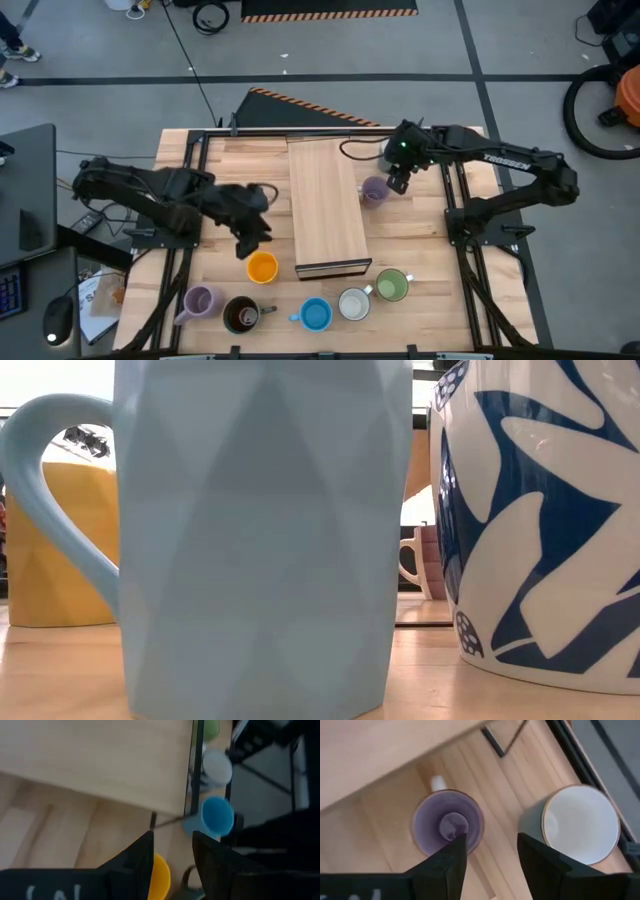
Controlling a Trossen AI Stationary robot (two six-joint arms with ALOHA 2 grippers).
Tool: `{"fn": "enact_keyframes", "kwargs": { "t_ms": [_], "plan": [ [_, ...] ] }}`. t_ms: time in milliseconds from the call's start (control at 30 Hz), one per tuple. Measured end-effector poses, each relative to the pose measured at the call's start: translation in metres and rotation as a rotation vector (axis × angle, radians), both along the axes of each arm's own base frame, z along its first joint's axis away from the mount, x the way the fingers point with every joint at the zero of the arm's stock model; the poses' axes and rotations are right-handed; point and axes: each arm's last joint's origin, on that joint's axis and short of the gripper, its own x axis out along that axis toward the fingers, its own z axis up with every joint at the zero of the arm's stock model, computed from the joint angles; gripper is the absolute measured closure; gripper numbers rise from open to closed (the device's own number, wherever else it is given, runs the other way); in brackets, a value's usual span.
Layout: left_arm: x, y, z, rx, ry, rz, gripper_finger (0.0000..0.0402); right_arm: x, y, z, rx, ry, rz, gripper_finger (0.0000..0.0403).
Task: Place coffee mugs
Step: Put the light blue mug on the shelf
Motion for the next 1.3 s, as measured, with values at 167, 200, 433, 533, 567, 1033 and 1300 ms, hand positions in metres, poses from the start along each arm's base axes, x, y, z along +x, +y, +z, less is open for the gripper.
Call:
{"fn": "enact_keyframes", "kwargs": {
  "t_ms": [167,200,433,533,567,1033,1300],
  "plan": [
    [-0.003,0.015,0.009,0.017,-0.076,0.034,0.026,0.008,-0.023,-0.016,0.055,0.042,-0.079,0.0228],
    [-0.003,0.017,0.011,0.02,-0.088,0.04,0.026,0.01,-0.028,-0.02,0.06,0.048,-0.091,0.0228],
    [-0.01,0.024,0.017,0.016,-0.123,0.06,0.026,0.018,-0.05,-0.038,0.081,0.096,-0.148,0.0229],
    [-0.014,0.024,0.02,0.014,-0.136,0.06,0.026,0.019,-0.055,-0.043,0.056,0.129,-0.166,0.0229],
    [-0.014,0.024,0.02,0.012,-0.143,0.06,0.026,0.02,-0.056,-0.045,0.047,0.139,-0.161,0.0229],
    [-0.015,0.025,0.022,0.025,-0.158,0.058,0.026,0.034,-0.07,-0.071,0.053,0.222,-0.126,0.0229],
    [-0.015,0.025,0.022,0.013,-0.155,0.07,0.026,0.037,-0.077,-0.082,0.075,0.239,-0.134,0.0244]
  ]
}}
